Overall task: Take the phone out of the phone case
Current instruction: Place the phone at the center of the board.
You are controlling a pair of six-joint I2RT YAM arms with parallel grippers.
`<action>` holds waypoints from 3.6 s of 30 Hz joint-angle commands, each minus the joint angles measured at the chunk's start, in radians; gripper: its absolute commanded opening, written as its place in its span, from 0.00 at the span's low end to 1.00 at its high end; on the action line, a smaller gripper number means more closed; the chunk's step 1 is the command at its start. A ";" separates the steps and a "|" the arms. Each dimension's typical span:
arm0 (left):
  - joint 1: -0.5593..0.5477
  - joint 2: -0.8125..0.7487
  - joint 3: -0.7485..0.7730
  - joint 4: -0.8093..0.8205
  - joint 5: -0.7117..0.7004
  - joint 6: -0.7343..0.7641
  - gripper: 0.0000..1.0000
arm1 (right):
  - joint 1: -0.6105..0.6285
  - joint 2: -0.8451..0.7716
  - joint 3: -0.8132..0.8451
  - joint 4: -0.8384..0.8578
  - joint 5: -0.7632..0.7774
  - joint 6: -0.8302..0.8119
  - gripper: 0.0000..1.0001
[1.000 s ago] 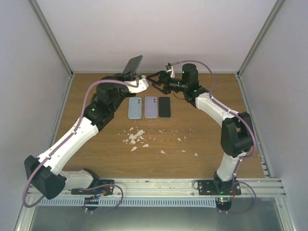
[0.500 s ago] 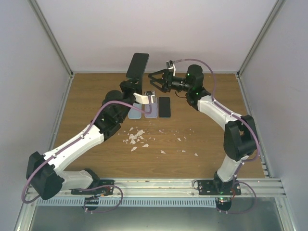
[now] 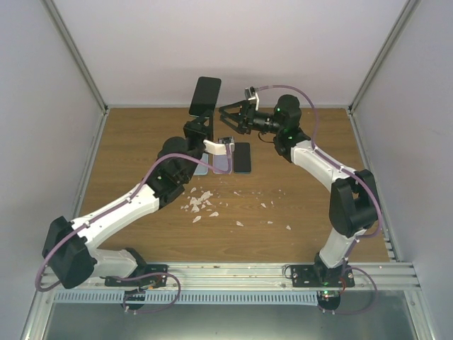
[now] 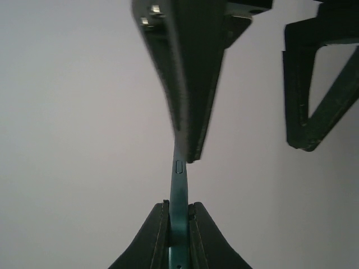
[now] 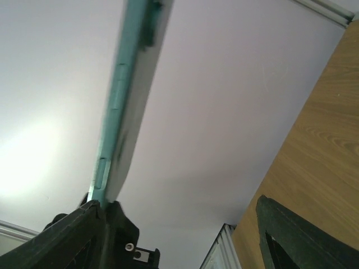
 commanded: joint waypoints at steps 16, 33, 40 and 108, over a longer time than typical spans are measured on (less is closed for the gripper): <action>-0.027 0.050 0.040 0.102 -0.064 -0.008 0.00 | -0.004 0.009 0.110 -0.092 0.060 -0.020 0.71; -0.048 0.087 0.030 0.122 -0.078 0.009 0.00 | 0.037 0.042 0.093 -0.169 0.084 0.069 0.41; -0.053 0.103 0.018 0.140 -0.090 0.033 0.00 | 0.035 0.040 0.081 -0.156 0.077 0.103 0.21; 0.147 0.138 0.346 -0.796 0.175 -1.103 0.99 | -0.457 0.208 0.047 -1.149 -0.082 -1.311 0.01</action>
